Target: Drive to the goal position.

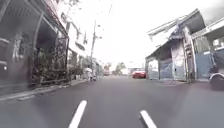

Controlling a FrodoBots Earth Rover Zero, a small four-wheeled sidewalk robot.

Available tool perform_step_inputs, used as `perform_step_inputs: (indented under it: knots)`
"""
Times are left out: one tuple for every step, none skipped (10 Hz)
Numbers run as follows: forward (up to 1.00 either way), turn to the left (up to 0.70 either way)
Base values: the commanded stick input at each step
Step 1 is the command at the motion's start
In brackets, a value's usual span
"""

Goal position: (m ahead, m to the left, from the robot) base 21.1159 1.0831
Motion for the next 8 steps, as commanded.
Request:
perform_step_inputs:
  knots:
    - [1.0, 0.0]
    - [1.0, 0.0]
    - [1.0, -0.26]
    - [1.0, -0.4]
    - [1.0, -0.4]
    - [1.0, 0.0]
    - [1.0, 0.0]
    - [1.0, 0.0]
